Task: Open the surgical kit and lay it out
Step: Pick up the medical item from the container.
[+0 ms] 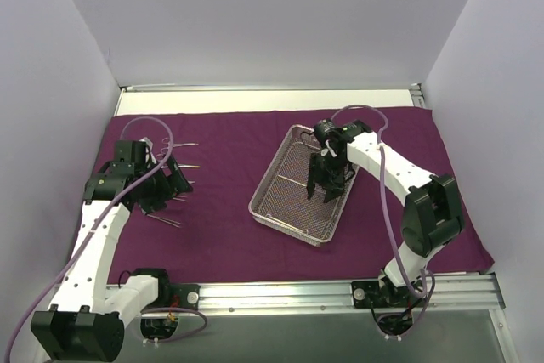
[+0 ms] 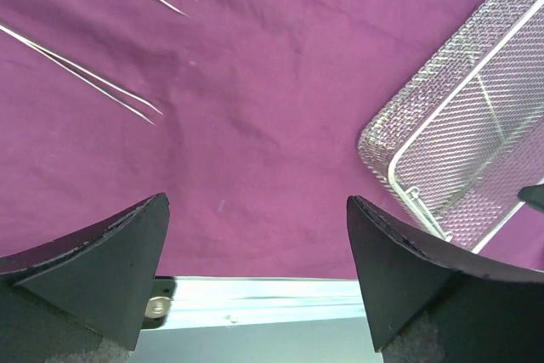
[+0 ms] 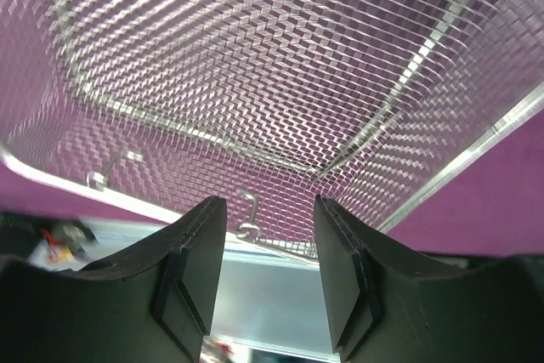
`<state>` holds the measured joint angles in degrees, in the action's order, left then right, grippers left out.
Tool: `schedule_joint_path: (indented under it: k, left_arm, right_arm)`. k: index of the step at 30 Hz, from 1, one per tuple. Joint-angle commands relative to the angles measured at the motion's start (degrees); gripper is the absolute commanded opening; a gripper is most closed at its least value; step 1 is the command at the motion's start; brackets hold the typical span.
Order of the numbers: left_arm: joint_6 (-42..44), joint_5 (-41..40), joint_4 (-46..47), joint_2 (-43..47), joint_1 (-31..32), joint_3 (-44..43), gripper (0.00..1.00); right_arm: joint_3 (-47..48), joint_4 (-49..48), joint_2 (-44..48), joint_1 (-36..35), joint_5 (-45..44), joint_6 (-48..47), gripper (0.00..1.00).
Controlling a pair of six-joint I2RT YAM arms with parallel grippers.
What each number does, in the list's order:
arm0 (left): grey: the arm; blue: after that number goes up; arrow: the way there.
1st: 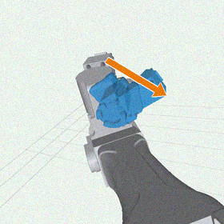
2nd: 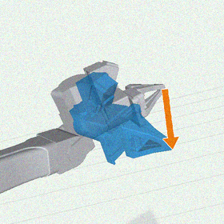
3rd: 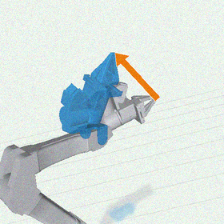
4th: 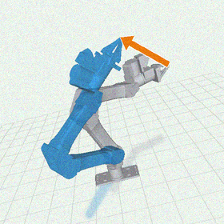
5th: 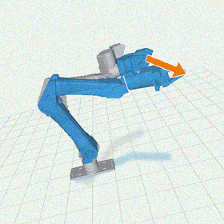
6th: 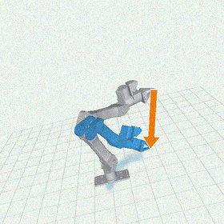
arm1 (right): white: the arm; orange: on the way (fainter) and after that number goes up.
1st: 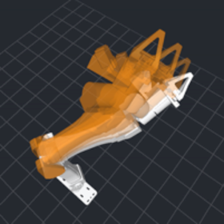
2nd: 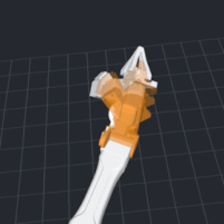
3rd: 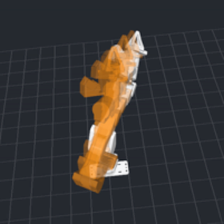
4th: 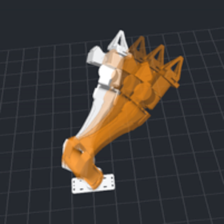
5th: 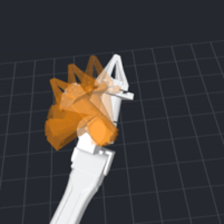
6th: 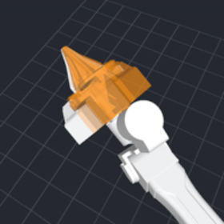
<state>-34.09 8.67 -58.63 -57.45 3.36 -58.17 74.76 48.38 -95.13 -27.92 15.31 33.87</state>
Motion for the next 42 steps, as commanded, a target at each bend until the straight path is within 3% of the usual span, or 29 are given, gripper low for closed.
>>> schedule_joint_path:
  k: [1, 6, 13, 26, 36, 42]
  left_arm:
    - [3.41, -5.49, -2.8, 0.93, 2.09, -4.93, 0.94]
    - [4.03, -10.77, -4.83, 0.24, 6.83, -8.44, 0.94]
    - [4.73, -10.34, -3.33, -3.01, 10.62, -10.37, 0.94]
    - [6.31, -12.53, -4.56, -6.79, 14.75, -13.02, 0.94]
    - [6.58, -12.62, -5.18, -9.96, 14.22, -14.95, 0.94]
    - [6.31, -13.15, -5.53, -10.84, 14.05, -14.34, 0.94]
  right_arm:
    - [0.83, 5.41, 1.62, -1.08, -7.13, 11.21, 0.46]
    - [-0.67, 5.67, -0.4, -3.62, -12.05, 19.46, 0.46]
    - [0.56, 7.78, -7.17, -8.81, -16.7, 25.97, 0.47]
    - [-12.35, 5.06, -1.38, -8.64, -15.93, 30.47, 0.42]
    - [-20.71, -6.09, -3.65, -8.55, -11.53, 27.92, 0.24]
    - [-17.57, -7.44, -6.56, -8.29, -11.35, 24.23, 0.0]
